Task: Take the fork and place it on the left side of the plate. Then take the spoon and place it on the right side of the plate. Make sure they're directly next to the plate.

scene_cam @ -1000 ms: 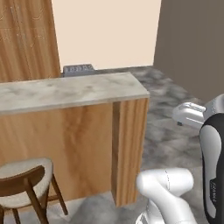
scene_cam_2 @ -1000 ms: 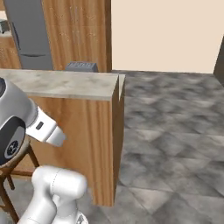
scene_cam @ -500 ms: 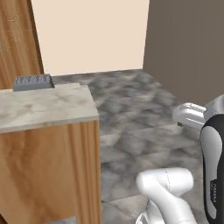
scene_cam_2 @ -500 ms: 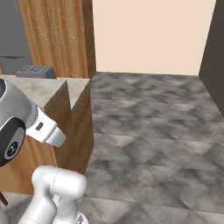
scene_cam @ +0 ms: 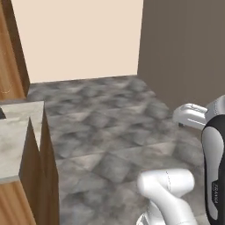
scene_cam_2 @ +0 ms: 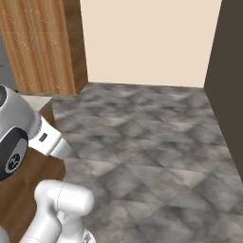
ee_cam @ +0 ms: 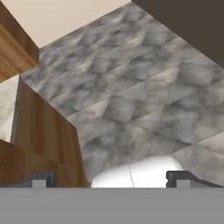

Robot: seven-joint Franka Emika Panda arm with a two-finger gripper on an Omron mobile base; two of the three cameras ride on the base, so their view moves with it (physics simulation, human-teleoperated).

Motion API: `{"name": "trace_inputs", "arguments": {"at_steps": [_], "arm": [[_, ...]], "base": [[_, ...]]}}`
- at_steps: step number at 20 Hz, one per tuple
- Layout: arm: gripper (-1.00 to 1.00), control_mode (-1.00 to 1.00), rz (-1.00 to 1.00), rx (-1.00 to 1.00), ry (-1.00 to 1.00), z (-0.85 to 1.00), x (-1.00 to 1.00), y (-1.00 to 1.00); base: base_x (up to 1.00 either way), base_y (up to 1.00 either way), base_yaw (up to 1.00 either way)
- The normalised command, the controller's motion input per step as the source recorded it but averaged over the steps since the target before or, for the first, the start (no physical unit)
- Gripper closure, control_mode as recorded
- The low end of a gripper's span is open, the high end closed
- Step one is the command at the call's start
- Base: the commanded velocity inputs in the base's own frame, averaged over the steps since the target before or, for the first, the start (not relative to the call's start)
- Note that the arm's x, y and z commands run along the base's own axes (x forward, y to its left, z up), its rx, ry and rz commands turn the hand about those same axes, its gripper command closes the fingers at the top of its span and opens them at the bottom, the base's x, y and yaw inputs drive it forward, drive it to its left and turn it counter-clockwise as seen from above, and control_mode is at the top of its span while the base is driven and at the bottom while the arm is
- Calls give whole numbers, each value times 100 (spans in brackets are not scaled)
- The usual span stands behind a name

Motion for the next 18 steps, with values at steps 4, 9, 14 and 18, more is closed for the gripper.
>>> {"name": "trace_inputs", "arguments": {"at_steps": [4, 9, 14, 18], "arm": [[-100, 100, 0, 0, 0, 0, 0, 0], [-100, 100, 0, 0, 0, 0, 0, 0], [-100, 100, 0, 0, 0, 0, 0, 0], [-100, 100, 0, 0, 0, 0, 0, 0]], "base": [[100, -54, 20], [100, -24, 25], [100, -9, 30], [100, -2, 35]]}}
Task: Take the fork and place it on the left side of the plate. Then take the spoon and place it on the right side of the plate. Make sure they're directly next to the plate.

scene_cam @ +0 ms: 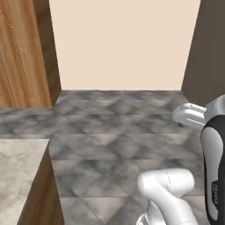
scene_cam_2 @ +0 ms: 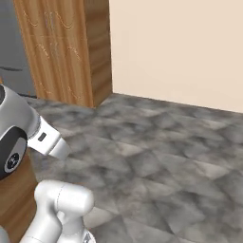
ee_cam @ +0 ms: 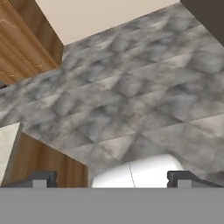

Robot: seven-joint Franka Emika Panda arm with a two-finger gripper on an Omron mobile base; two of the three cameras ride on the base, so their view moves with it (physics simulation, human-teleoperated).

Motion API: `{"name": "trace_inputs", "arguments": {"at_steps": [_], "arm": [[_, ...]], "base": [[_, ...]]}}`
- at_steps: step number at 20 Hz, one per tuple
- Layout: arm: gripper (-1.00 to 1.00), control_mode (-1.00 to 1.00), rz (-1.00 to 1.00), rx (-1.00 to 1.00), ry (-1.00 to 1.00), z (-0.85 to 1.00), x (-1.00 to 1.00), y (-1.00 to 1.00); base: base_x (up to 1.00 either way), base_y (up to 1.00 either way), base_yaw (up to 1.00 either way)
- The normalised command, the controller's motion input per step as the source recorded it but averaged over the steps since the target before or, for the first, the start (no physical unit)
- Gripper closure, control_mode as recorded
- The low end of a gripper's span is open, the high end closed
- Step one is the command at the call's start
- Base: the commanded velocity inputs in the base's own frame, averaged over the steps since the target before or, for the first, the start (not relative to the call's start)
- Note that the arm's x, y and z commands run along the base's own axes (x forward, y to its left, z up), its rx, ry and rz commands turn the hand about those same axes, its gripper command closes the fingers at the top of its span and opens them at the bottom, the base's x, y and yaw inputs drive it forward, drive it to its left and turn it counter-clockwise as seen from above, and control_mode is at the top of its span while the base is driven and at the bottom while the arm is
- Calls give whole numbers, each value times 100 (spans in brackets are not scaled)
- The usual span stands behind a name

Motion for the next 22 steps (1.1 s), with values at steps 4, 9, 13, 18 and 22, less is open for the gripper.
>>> {"name": "trace_inputs", "arguments": {"at_steps": [4, 9, 13, 18, 22], "arm": [[-100, 100, 0, 0, 0, 0, 0, 0], [-100, 100, 0, 0, 0, 0, 0, 0], [-100, 100, 0, 0, 0, 0, 0, 0], [-100, 100, 0, 0, 0, 0, 0, 0], [-100, 100, 0, 0, 0, 0, 0, 0]], "base": [[100, -4, 35], [100, -4, 35], [100, -4, 35], [100, -4, 36], [100, -3, 36]]}}
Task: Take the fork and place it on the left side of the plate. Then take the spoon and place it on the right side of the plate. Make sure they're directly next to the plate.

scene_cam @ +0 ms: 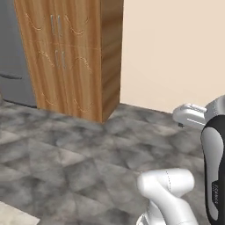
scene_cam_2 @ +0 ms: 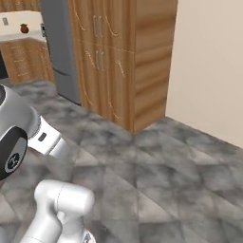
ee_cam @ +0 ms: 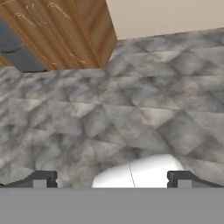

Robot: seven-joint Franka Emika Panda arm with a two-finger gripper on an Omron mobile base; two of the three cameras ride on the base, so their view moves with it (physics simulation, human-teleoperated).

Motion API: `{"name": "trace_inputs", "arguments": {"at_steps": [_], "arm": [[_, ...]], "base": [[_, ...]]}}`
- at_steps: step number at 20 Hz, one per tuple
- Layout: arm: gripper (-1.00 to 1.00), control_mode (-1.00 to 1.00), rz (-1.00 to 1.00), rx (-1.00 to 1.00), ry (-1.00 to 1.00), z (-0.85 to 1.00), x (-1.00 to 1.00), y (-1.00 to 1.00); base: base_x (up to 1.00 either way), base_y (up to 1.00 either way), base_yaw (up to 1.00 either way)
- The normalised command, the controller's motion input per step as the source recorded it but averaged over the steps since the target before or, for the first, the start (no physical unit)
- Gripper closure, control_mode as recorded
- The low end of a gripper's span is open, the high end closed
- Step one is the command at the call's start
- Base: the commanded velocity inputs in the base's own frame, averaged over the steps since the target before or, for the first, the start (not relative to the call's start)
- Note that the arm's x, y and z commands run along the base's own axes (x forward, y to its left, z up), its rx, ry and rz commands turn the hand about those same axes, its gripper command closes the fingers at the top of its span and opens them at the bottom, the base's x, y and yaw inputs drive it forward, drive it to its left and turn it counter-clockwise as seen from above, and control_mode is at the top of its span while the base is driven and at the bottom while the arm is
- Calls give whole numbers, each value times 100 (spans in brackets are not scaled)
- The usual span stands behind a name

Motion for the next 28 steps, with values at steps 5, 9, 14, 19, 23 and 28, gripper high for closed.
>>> {"name": "trace_inputs", "arguments": {"at_steps": [5, 9, 14, 19, 23, 28], "arm": [[-100, 100, 0, 0, 0, 0, 0, 0], [-100, 100, 0, 0, 0, 0, 0, 0], [-100, 100, 0, 0, 0, 0, 0, 0], [-100, 100, 0, 0, 0, 0, 0, 0], [-100, 100, 0, 0, 0, 0, 0, 0], [-100, 100, 0, 0, 0, 0, 0, 0]], "base": [[100, -3, 38], [100, -2, 38], [100, 0, 37], [100, 0, 29], [100, 17, 17], [100, 41, 8]]}}
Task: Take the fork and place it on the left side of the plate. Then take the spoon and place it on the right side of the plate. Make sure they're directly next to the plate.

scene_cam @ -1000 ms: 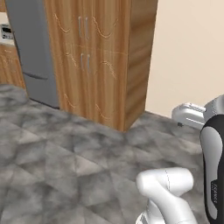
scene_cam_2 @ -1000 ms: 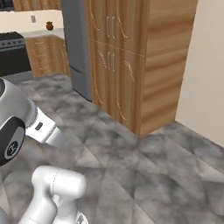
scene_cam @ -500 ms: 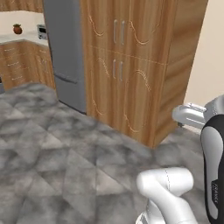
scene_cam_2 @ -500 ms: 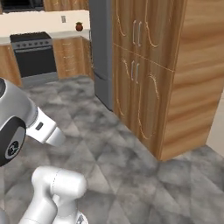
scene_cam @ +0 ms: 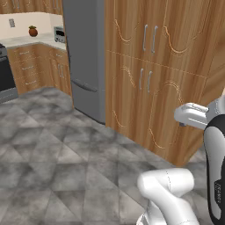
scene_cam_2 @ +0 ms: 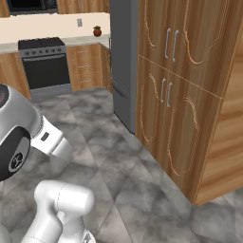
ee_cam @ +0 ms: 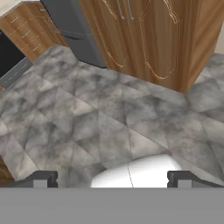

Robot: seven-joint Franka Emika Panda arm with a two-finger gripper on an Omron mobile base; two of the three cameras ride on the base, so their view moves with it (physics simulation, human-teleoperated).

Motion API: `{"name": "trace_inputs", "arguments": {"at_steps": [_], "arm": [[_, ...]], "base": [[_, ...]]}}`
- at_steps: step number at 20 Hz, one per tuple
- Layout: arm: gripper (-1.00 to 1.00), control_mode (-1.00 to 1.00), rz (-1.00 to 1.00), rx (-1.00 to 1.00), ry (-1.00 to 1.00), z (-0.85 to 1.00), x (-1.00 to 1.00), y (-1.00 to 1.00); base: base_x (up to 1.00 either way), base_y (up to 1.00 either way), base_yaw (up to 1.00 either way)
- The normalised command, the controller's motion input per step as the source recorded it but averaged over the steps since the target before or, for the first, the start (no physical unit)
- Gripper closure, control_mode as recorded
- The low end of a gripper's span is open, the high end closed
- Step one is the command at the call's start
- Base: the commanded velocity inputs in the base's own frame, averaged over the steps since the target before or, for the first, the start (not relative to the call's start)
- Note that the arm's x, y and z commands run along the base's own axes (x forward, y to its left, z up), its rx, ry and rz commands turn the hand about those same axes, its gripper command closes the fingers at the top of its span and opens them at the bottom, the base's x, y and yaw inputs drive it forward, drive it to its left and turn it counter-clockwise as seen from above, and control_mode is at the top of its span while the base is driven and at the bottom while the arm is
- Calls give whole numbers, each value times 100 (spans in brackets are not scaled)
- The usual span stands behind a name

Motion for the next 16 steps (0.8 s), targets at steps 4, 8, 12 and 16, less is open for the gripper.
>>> {"name": "trace_inputs", "arguments": {"at_steps": [4, 8, 12, 16], "arm": [[-100, 100, 0, 0, 0, 0, 0, 0], [-100, 100, 0, 0, 0, 0, 0, 0], [-100, 100, 0, 0, 0, 0, 0, 0], [-100, 100, 0, 0, 0, 0, 0, 0]], "base": [[100, 54, 1], [100, 61, -1], [100, 72, -8], [100, 75, -14]]}}
